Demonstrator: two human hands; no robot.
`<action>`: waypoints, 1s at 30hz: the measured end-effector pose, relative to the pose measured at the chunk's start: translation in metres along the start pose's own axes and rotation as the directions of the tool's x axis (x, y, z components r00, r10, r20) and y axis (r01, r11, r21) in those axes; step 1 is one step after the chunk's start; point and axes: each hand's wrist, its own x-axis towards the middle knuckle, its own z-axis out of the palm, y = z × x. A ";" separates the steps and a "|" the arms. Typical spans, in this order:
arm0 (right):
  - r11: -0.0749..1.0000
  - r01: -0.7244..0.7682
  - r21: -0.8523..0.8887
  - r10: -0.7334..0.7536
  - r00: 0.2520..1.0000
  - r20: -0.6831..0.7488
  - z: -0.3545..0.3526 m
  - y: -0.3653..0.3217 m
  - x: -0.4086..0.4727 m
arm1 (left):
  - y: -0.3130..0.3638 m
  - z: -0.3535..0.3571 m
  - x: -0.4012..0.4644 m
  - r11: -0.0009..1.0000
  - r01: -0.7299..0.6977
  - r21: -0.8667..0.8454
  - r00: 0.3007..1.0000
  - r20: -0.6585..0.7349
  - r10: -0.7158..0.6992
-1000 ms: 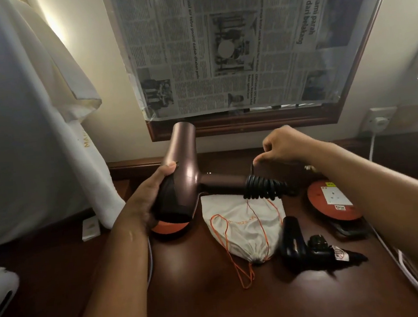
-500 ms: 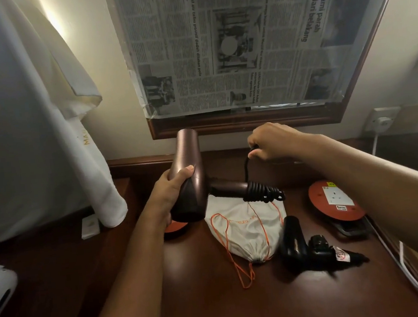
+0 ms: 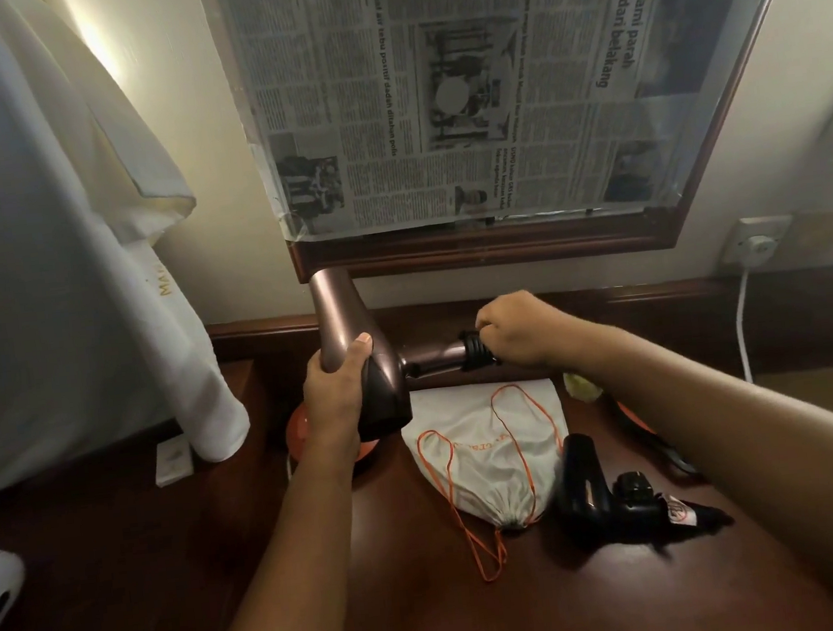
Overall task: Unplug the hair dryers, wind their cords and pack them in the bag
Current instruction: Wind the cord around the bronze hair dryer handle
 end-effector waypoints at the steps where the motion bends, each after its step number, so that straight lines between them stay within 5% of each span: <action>1: 0.998 -0.019 0.057 0.019 1.000 0.000 0.005 -0.001 -0.002 | 0.000 0.000 0.000 1.000 -0.008 -0.011 1.000 -0.012 0.008; 5: 0.894 -0.114 0.433 0.165 0.983 -0.082 0.038 0.000 -0.010 | -0.002 -0.001 0.000 0.995 0.006 -0.102 0.999 -0.047 -0.011; 8: 0.468 -0.177 0.866 0.251 0.966 0.061 0.061 -0.005 -0.019 | -0.002 -0.004 0.001 0.981 0.081 -0.179 0.996 -0.034 -0.088; 11: 0.229 -0.209 0.951 0.222 0.962 0.158 0.076 -0.005 -0.024 | -0.002 -0.008 0.000 0.942 0.197 -0.273 0.980 0.033 -0.196; 15: 0.079 -0.235 0.969 0.173 0.960 0.219 0.082 -0.001 -0.027 | 0.000 -0.012 -0.005 0.852 0.362 -0.378 0.932 0.116 -0.344; 26: 0.295 -0.143 0.945 -0.014 0.988 0.154 0.063 0.003 -0.027 | 0.012 -0.029 -0.010 0.802 0.420 -0.425 0.895 0.343 -0.287; 30: 0.494 -0.077 0.866 -0.114 0.982 0.153 0.050 0.008 -0.027 | 0.019 -0.037 -0.004 0.844 0.385 -0.373 0.880 0.423 -0.215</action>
